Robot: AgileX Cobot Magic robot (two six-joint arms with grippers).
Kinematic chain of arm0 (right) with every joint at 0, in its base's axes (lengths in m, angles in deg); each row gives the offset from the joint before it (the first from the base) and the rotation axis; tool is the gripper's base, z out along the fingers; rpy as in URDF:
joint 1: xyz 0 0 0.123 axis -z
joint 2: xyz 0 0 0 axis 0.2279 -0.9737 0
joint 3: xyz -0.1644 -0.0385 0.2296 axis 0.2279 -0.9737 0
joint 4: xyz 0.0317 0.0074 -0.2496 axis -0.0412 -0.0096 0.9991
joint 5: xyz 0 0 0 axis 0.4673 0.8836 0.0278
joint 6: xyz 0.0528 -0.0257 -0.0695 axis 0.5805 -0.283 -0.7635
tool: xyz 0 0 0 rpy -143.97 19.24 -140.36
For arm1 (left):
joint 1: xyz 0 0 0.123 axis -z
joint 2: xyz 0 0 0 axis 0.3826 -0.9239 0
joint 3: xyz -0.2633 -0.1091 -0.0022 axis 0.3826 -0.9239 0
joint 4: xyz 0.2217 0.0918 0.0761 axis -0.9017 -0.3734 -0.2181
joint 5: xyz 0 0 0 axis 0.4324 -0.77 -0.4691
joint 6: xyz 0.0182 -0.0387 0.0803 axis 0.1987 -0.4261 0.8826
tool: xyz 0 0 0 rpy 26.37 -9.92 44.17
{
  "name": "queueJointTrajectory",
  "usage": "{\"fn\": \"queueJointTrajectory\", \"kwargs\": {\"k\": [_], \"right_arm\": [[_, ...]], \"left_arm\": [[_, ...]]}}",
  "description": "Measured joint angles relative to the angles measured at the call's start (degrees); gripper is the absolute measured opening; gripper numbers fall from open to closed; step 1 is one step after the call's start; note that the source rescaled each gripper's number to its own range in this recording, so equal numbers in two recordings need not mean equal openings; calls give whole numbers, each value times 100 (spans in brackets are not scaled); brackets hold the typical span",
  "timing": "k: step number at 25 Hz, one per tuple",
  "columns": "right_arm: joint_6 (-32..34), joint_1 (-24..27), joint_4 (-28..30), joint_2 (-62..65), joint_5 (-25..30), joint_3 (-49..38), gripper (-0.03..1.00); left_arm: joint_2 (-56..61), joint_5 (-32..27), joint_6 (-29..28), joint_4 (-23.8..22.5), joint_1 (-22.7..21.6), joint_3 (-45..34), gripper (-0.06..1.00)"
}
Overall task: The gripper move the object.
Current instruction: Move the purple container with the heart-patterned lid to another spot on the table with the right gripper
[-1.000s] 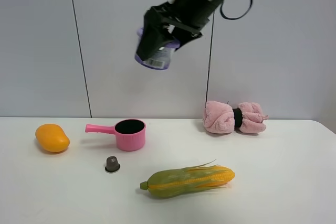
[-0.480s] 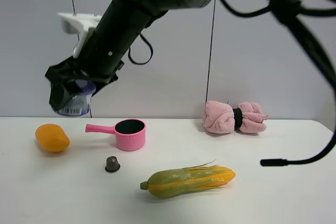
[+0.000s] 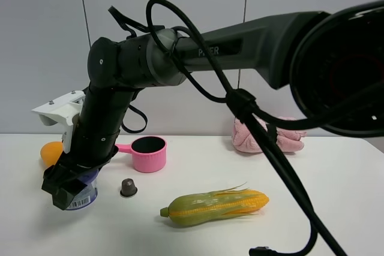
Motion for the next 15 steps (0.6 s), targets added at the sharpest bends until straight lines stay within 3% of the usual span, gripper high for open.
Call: {"fn": "queueJointTrajectory", "kwargs": {"k": [9,15], "right_arm": [[-20,0,95,-121,-765,35,0],[-25,0,68,-441,-811,45,0]], "left_arm": [[0,0,0,19,0,0,100],[0,0,0,19,0,0,100]]}}
